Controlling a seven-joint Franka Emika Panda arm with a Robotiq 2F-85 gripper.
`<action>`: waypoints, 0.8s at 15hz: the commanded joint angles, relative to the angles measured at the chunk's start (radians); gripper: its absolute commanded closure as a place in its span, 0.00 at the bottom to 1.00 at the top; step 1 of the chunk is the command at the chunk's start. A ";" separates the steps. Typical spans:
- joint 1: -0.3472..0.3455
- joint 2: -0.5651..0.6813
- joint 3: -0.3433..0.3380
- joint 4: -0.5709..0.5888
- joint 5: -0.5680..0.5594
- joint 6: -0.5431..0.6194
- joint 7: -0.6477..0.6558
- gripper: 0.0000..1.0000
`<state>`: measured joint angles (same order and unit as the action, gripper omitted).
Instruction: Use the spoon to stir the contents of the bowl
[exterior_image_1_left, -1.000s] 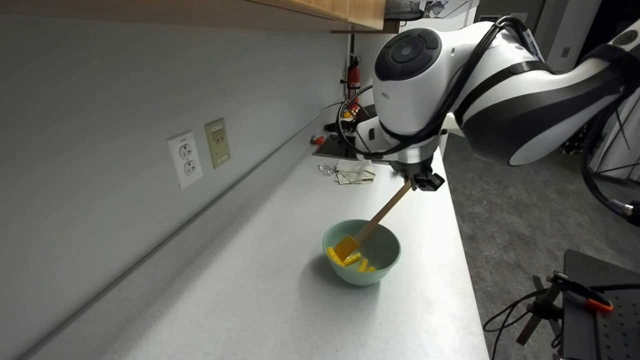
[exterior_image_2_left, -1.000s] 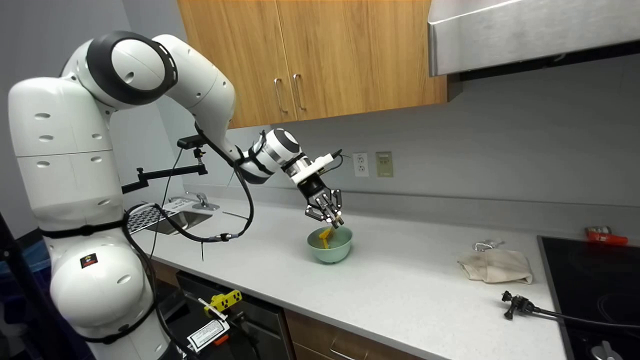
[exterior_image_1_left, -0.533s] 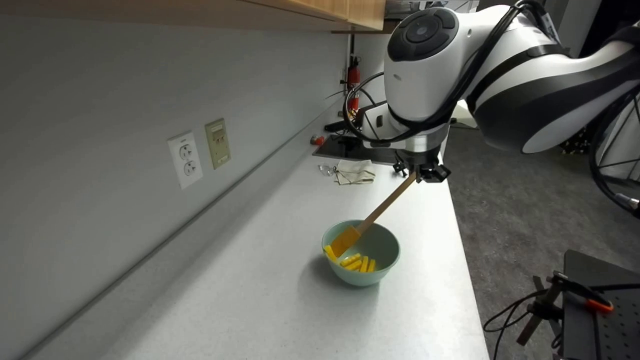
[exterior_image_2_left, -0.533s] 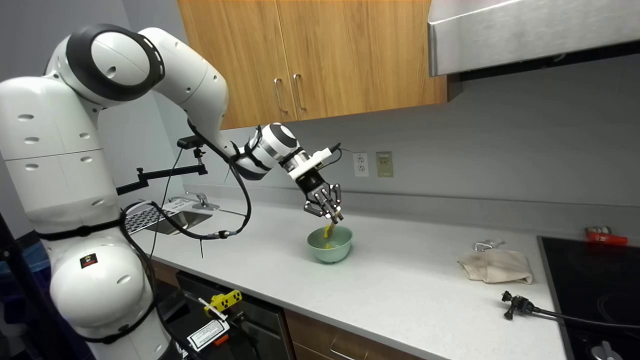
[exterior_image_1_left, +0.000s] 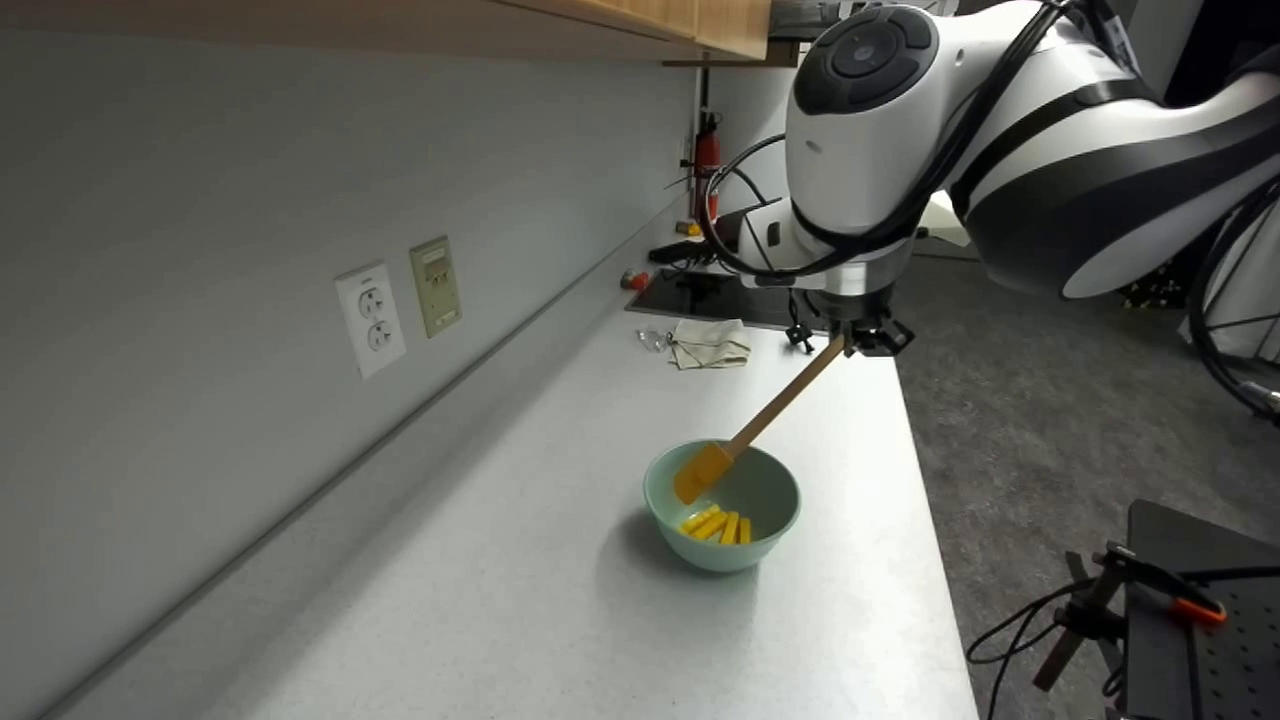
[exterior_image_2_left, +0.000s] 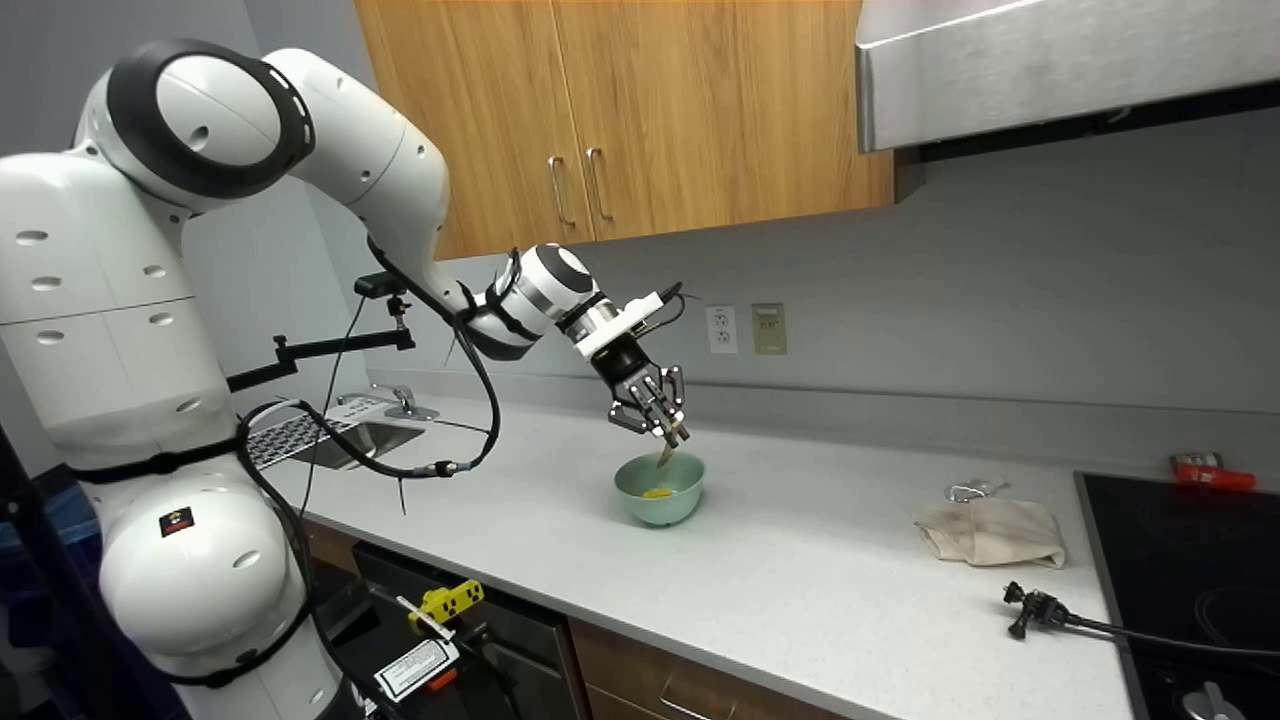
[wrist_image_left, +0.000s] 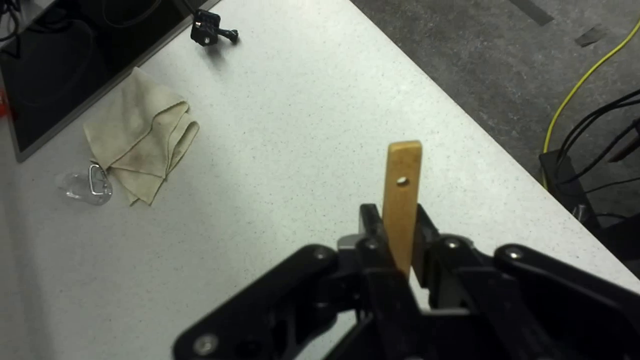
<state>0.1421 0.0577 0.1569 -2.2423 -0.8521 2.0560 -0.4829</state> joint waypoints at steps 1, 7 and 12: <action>-0.007 -0.002 -0.011 -0.009 -0.039 -0.011 -0.012 0.96; -0.004 0.072 -0.017 0.019 -0.061 -0.022 -0.001 0.96; 0.000 0.113 -0.006 0.039 -0.039 -0.015 -0.001 0.96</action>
<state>0.1400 0.1476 0.1427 -2.2335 -0.8956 2.0545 -0.4820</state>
